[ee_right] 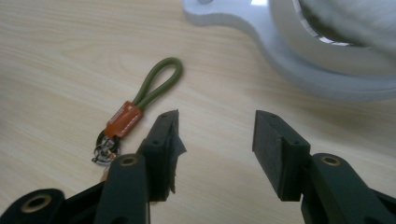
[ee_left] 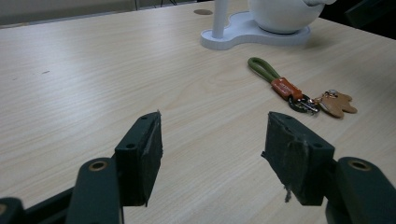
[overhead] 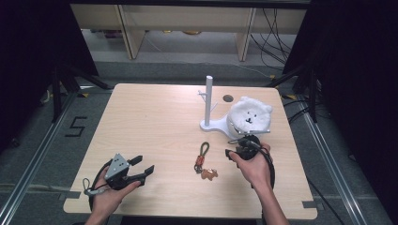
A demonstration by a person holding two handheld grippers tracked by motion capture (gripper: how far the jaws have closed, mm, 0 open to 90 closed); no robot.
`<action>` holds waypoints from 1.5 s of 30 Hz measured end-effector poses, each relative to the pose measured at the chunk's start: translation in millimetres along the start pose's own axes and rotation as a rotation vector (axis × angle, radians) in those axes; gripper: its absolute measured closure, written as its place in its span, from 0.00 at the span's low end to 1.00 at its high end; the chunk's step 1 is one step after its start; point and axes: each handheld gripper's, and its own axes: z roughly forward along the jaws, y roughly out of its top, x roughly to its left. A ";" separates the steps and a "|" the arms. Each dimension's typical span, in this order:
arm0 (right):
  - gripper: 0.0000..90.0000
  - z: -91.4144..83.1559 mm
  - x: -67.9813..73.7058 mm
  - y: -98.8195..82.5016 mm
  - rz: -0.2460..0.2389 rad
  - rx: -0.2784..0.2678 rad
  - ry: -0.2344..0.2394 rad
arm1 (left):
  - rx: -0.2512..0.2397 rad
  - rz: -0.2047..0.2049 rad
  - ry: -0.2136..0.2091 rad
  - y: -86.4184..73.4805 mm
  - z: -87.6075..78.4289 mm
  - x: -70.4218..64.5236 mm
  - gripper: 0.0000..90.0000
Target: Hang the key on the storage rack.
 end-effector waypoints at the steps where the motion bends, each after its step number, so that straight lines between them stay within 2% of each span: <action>1: 0.59 2.6 2.0 0.7 -0.010 0.012 -0.007 | -0.006 -0.011 -0.009 -0.7 0.2 -0.9 0.40; 3: 0.60 7.7 7.0 3.9 -0.029 0.021 0.023 | -0.003 -0.013 -0.010 -1.8 -0.5 -1.2 0.40; 4: 0.60 7.7 7.0 3.9 -0.029 0.021 0.023 | -0.003 -0.013 -0.010 -1.8 -0.5 -1.2 0.40; 5: 0.61 13.1 15.7 7.5 -0.004 0.055 0.033 | -0.004 -0.017 -0.012 -3.0 -0.8 -1.6 0.40; 6: 0.61 17.1 19.1 9.4 -0.018 0.064 0.029 | -0.004 -0.017 -0.012 -3.0 -0.8 -1.6 0.40; 8: 0.61 21.7 23.9 10.6 -0.005 0.075 0.046 | -0.002 -0.014 -0.015 -3.6 -1.1 -1.8 0.40; 9: 0.63 30.7 31.3 14.6 -0.006 0.117 0.059 | -0.001 -0.015 -0.018 -3.8 -1.5 -2.4 0.40; 11: 0.63 39.9 40.6 17.3 0.015 0.165 0.063 | 0.002 -0.015 -0.014 -3.6 -1.9 -2.8 0.40; 12: 0.64 46.2 42.7 18.3 0.004 0.187 0.059 | -0.002 -0.015 -0.020 -3.8 -1.2 -2.6 0.40; 13: 0.64 50.8 47.8 19.4 0.033 0.212 0.049 | 0.000 -0.016 -0.017 -4.0 -1.1 -2.8 0.40; 14: 0.64 50.8 47.8 19.4 0.033 0.212 0.049 | 0.000 -0.016 -0.017 -4.0 -1.1 -2.8 0.40; 16: 0.65 63.3 54.2 19.6 0.041 0.250 0.054 | 0.011 -0.013 -0.010 -4.1 -1.1 -2.9 0.40; 17: 0.65 67.2 54.4 19.5 0.022 0.233 0.070 | 0.012 -0.013 -0.011 -4.8 -0.7 -2.9 0.40; 18: 0.64 68.7 56.5 19.3 0.053 0.259 0.051 | 0.004 -0.018 -0.019 -5.4 0.2 -2.8 0.40; 19: 0.64 72.2 56.0 18.7 0.025 0.243 0.069 | 0.005 -0.017 -0.020 -5.5 0.4 -2.7 0.40; 20: 0.64 73.2 59.0 18.8 0.063 0.278 0.053 | 0.005 -0.017 -0.020 -5.5 0.4 -2.7 0.40; 27: 0.61 84.0 67.7 20.0 0.040 0.315 0.043 | 0.005 -0.013 -0.018 -6.1 -1.0 -2.4 0.40; 28: 0.61 85.0 70.5 20.4 0.057 0.325 0.038 | 0.007 -0.012 -0.018 -6.1 -1.1 -2.1 0.40; 30: 0.61 86.4 71.2 20.6 0.045 0.323 0.037 | 0.014 -0.010 -0.010 -5.9 -1.8 -2.2 0.40; 34: 0.59 92.2 76.7 22.1 0.059 0.354 0.015 | 0.012 -0.011 -0.011 -5.9 -2.0 -1.8 0.40; 35: 0.59 93.5 77.6 23.6 0.044 0.353 0.008 | 0.011 -0.011 -0.011 -5.9 -2.2 -1.8 0.40; 37: 0.58 94.5 79.5 24.9 0.045 0.369 -0.006 | 0.011 -0.012 -0.009 -6.2 -2.5 -1.6 0.40; 39: 0.58 96.2 79.8 26.5 0.018 0.373 -0.021 | 0.011 -0.014 -0.009 -6.5 -2.4 -1.5 0.40; 41: 0.58 96.4 80.8 27.5 0.019 0.388 -0.029 | 0.012 -0.014 -0.009 -6.7 -2.4 -1.6 0.40; 44: 0.58 98.5 84.9 28.9 -0.003 0.392 -0.049 | 0.014 -0.015 -0.010 -6.9 -2.3 -1.9 0.40; 45: 0.59 99.5 86.5 29.8 -0.034 0.405 -0.043 | 0.015 -0.014 -0.011 -7.0 -2.2 -2.1 0.40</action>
